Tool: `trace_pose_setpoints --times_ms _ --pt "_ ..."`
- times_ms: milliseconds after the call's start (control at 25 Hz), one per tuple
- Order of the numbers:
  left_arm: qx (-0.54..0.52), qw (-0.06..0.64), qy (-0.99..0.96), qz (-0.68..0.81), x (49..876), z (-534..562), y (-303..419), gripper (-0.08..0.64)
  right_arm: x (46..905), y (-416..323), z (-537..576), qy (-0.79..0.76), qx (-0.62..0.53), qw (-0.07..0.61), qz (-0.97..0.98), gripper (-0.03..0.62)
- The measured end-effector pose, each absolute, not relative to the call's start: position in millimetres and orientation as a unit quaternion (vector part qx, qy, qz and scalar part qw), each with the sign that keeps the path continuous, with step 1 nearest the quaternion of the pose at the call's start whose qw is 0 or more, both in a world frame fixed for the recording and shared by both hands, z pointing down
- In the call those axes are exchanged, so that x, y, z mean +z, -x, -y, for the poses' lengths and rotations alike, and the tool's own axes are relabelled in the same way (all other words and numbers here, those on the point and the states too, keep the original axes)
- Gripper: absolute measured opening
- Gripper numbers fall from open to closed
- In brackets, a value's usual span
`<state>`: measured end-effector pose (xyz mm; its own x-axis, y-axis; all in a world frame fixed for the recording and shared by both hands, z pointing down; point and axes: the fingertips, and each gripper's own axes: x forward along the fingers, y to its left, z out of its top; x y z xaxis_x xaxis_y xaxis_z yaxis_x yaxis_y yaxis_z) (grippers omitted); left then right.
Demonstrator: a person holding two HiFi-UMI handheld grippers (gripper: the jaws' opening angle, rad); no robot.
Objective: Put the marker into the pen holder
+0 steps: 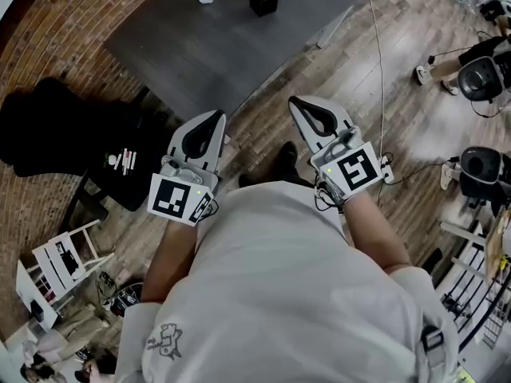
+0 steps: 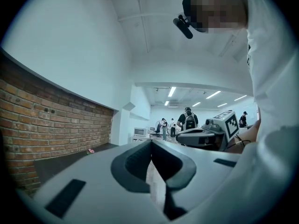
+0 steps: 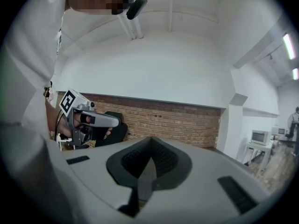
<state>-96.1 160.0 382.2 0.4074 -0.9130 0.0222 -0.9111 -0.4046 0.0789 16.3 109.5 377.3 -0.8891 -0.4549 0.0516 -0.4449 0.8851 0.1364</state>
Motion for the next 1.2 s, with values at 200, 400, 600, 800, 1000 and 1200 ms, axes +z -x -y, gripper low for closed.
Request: trace_pose_setpoints --times_ms 200,400,600,800,1000,1200 --pt "-0.017 0.049 -0.840 0.541 388.8 -174.4 97.4 0.011 370.6 -6.7 -133.0 -0.227 -0.055 0.020 0.972 0.005" --pt "-0.012 0.045 -0.842 0.537 390.1 -185.4 99.2 0.011 372.4 -0.8 -145.0 -0.228 -0.053 0.015 0.972 0.005" --pt "-0.013 0.043 -0.843 0.536 387.9 -191.5 102.0 0.011 370.3 3.0 -151.4 -0.228 -0.053 0.011 0.972 0.005" --pt "-0.015 0.041 -0.843 0.536 385.1 -193.0 105.5 0.011 368.6 7.1 -152.3 -0.228 -0.057 0.011 0.972 0.005" --pt "-0.017 0.042 -0.844 0.534 385.8 -191.6 105.4 0.011 367.0 7.8 -151.2 -0.225 -0.070 0.010 0.972 0.005" --pt "-0.017 0.044 -0.844 0.535 387.8 -189.0 109.1 0.011 368.0 12.3 -148.7 -0.222 -0.072 0.016 0.972 0.005"
